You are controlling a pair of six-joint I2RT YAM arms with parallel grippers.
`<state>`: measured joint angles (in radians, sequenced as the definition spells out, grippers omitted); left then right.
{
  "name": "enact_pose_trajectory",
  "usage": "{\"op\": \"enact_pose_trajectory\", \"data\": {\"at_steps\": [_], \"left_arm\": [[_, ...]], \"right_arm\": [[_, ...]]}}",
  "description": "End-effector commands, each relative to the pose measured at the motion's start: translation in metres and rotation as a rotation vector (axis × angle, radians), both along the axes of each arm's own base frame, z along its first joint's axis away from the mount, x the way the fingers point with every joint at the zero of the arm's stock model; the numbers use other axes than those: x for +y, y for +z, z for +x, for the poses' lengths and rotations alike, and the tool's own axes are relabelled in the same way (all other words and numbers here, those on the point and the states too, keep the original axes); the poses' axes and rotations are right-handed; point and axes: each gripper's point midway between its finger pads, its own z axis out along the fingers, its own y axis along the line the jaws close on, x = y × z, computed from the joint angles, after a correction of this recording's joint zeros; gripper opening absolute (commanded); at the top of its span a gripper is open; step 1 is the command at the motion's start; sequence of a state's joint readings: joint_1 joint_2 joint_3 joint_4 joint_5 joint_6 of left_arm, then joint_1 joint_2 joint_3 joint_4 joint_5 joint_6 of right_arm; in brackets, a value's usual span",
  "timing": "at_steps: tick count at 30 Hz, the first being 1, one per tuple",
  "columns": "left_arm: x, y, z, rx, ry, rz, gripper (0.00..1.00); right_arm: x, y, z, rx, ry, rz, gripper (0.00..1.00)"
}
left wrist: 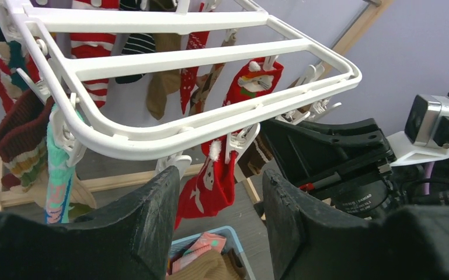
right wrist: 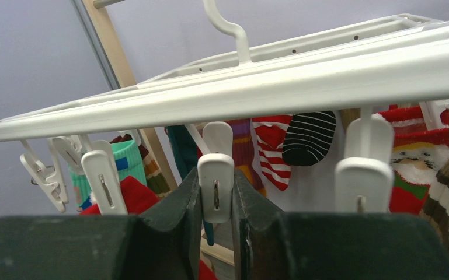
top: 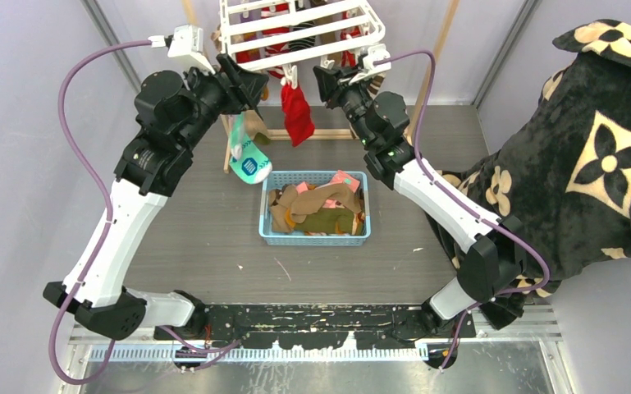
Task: Clip the socks to the hanger
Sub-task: Open the clamp at the hanger.
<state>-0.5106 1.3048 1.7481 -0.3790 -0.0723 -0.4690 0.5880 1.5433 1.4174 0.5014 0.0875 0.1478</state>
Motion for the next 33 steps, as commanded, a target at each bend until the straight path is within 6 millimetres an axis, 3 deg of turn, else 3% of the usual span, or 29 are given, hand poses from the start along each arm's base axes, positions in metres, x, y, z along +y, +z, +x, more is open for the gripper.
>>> {"op": "enact_pose_trajectory", "data": {"at_steps": [1,10,14,21,25,33], "left_arm": [[-0.005,0.02,-0.017,-0.031,-0.066,-0.052,0.55],[-0.054,0.02,-0.041,0.004,-0.333,-0.068,0.53],[-0.059,0.029,-0.035,-0.02,-0.334,-0.063,0.53],[-0.066,0.046,-0.018,-0.07,-0.294,-0.048,0.53],[-0.063,0.043,-0.008,-0.081,-0.25,-0.026,0.52],[-0.07,0.031,-0.008,-0.067,-0.282,0.006,0.54]], "right_arm": [[-0.002,0.032,-0.018,-0.094,0.025,0.052,0.1],[0.028,0.044,-0.051,-0.12,0.107,0.06,0.01],[0.039,0.05,-0.064,-0.125,0.165,0.071,0.01],[0.041,0.059,-0.075,-0.109,0.221,0.115,0.01],[0.046,0.062,-0.083,-0.104,0.274,0.12,0.01],[0.053,0.067,-0.089,-0.098,0.323,0.116,0.01]]}}
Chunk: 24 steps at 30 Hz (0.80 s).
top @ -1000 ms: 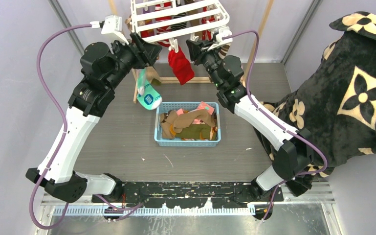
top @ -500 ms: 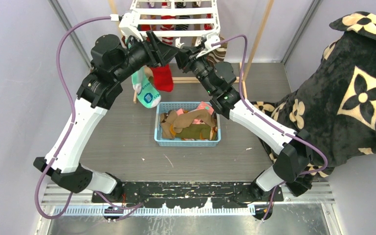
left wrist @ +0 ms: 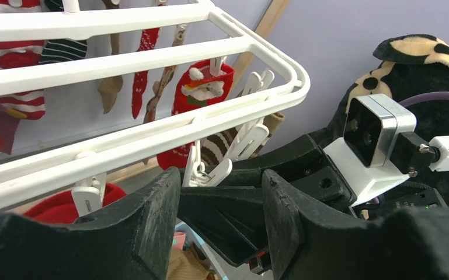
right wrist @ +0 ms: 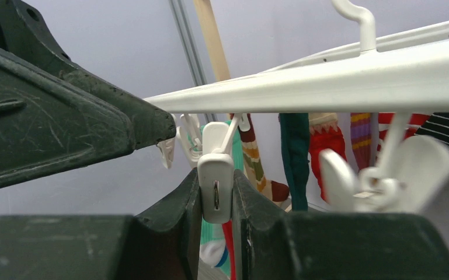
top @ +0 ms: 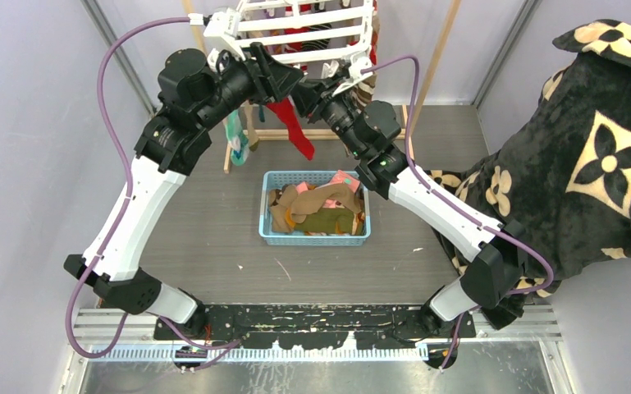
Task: Clip the socks to the hanger
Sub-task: Open the clamp at the hanger.
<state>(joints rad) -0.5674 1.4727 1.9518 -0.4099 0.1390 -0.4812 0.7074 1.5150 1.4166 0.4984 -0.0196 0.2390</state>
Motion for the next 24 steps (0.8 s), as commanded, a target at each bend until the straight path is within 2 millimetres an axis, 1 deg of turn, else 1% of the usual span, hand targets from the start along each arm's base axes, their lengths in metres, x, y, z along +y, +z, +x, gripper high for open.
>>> {"op": "enact_pose_trajectory", "data": {"at_steps": [1,4,12,17,24], "left_arm": [[-0.003,0.014,-0.002,-0.062,-0.015,0.003,0.55],[-0.004,0.014,0.0,-0.064,-0.015,0.007,0.55],[-0.005,-0.002,0.006,-0.063,-0.006,0.05,0.55],[-0.01,-0.002,0.009,-0.079,-0.02,0.063,0.55],[-0.013,-0.011,0.013,-0.081,-0.029,0.088,0.51]], "right_arm": [[-0.006,0.053,-0.03,-0.093,0.07,0.076,0.01],[-0.004,0.054,-0.03,-0.09,0.078,0.073,0.01],[-0.001,0.053,-0.033,-0.094,0.097,0.049,0.01],[0.003,0.051,-0.034,-0.089,0.116,0.039,0.01],[0.005,0.052,-0.036,-0.089,0.133,0.031,0.01]]}}
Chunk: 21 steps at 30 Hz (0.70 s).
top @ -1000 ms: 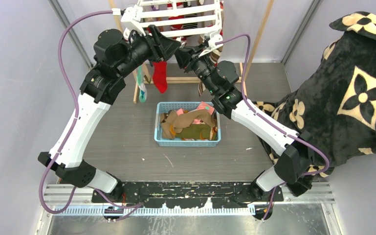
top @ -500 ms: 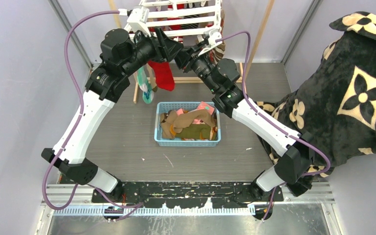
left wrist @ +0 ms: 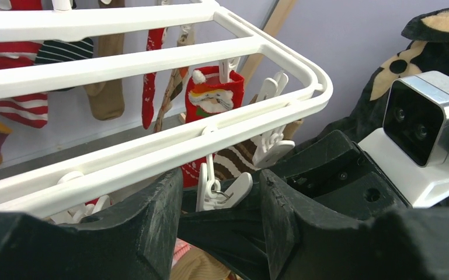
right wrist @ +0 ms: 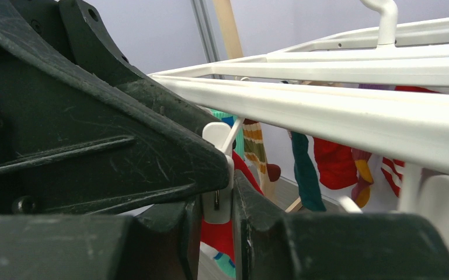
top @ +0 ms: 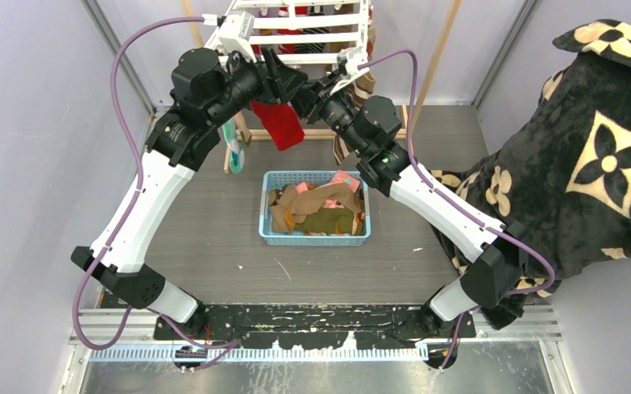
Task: Clip the socks to the hanger
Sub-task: Open the clamp at the hanger.
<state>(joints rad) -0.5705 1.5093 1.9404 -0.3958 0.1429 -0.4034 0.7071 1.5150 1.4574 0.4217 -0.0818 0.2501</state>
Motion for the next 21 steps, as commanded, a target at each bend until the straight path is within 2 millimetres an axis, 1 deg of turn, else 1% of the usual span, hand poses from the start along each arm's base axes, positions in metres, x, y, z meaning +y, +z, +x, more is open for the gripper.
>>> {"op": "enact_pose_trajectory", "data": {"at_steps": [1,4,7,9,11,12,13,19,21], "left_arm": [[-0.005,0.006,-0.002,-0.059,-0.03,0.015,0.5],[-0.006,0.006,-0.001,-0.078,-0.031,0.026,0.44],[-0.003,0.007,0.004,-0.101,-0.008,0.03,0.31],[-0.002,0.01,0.007,-0.113,0.009,0.025,0.22],[0.0,0.011,0.009,-0.117,0.023,0.019,0.15],[0.0,0.013,0.01,-0.119,0.028,0.014,0.12],[0.001,0.014,0.01,-0.122,0.032,0.01,0.1],[0.008,0.018,0.01,-0.124,0.067,0.0,0.04],[0.009,0.018,0.01,-0.125,0.073,-0.001,0.03]], "right_arm": [[-0.002,0.052,-0.029,-0.106,0.076,0.065,0.01],[-0.002,0.054,-0.032,-0.113,0.086,0.063,0.04],[-0.002,0.053,-0.034,-0.111,0.094,0.065,0.07],[-0.002,0.053,-0.034,-0.112,0.096,0.072,0.1],[-0.004,0.053,-0.036,-0.113,0.094,0.087,0.2],[-0.005,0.051,-0.035,-0.109,0.091,0.092,0.27],[-0.006,0.05,-0.035,-0.107,0.086,0.096,0.32],[-0.016,0.043,-0.033,-0.102,0.047,0.099,0.4],[-0.022,0.039,-0.034,-0.104,0.027,0.085,0.46]]}}
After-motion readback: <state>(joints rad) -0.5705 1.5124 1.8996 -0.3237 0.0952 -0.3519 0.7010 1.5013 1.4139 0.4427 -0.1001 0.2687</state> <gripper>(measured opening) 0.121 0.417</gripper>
